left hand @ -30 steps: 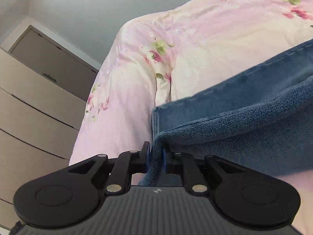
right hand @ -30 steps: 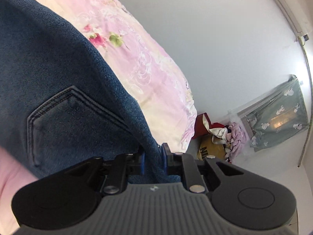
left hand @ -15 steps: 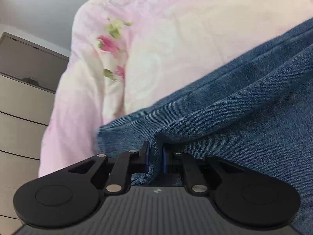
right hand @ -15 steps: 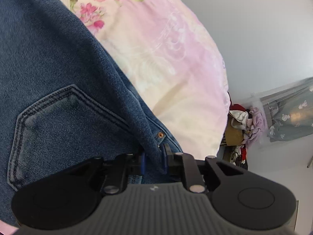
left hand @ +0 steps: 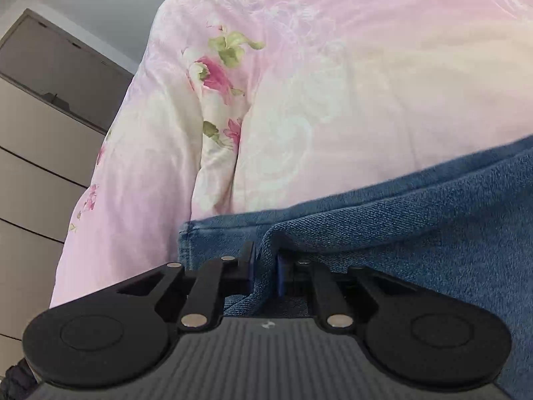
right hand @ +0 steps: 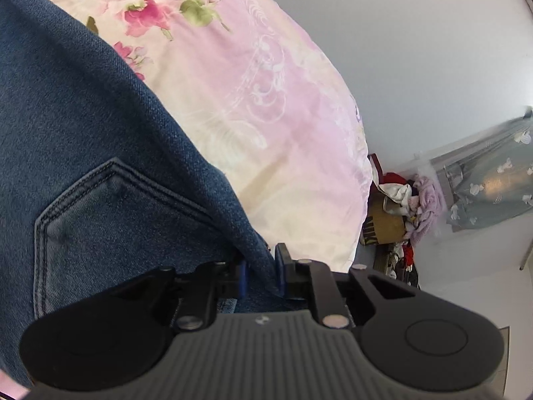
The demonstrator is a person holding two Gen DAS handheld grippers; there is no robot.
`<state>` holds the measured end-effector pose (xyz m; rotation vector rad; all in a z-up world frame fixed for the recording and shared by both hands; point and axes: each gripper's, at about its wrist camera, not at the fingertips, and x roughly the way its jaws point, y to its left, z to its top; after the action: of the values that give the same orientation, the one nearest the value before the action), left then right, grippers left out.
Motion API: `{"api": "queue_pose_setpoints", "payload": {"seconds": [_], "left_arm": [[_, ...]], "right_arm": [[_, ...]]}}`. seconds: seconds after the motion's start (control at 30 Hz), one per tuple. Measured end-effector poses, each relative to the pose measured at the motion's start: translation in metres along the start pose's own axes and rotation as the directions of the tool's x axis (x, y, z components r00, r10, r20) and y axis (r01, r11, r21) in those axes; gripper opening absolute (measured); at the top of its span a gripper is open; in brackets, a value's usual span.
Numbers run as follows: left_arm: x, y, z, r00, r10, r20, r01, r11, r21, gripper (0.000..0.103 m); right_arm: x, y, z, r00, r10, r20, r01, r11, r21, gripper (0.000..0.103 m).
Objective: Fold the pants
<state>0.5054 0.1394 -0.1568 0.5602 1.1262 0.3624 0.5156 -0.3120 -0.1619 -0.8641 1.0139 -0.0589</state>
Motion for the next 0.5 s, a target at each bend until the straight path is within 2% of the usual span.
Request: {"api": "queue_pose_setpoints", "payload": {"seconds": [0.17,0.27,0.37,0.43,0.47,0.5], "left_arm": [[0.016,-0.017,0.014,0.999,0.042,0.010,-0.042,0.999,0.023,0.014],[0.029,-0.030,0.016,0.998,0.053,-0.015,-0.051,0.995,0.089,0.015],[0.031,-0.033,0.012,0.998,0.068,0.013,-0.070,0.986,0.153,0.023],[0.027,-0.022,0.012,0.999,0.047,0.022,-0.050,0.988,0.148,0.036],[0.024,-0.011,0.014,1.000,0.016,0.024,-0.019,0.992,0.124,0.040],[0.020,0.003,0.018,0.999,-0.020,0.025,0.018,0.996,0.088,0.049]], "right_arm": [[0.027,0.021,0.008,0.999,-0.023,-0.044,0.021,0.999,-0.041,0.012],[0.038,0.029,0.013,0.997,-0.024,-0.070,0.019,0.997,-0.072,0.014],[0.038,0.025,0.015,0.997,-0.019,-0.078,0.012,0.996,-0.088,0.018],[0.034,0.017,0.015,0.997,-0.016,-0.070,0.010,0.997,-0.082,0.026],[0.031,0.013,0.015,0.998,-0.020,-0.058,0.015,0.997,-0.070,0.032],[0.028,0.004,0.015,0.999,-0.025,-0.034,0.023,0.999,-0.049,0.049]]}}
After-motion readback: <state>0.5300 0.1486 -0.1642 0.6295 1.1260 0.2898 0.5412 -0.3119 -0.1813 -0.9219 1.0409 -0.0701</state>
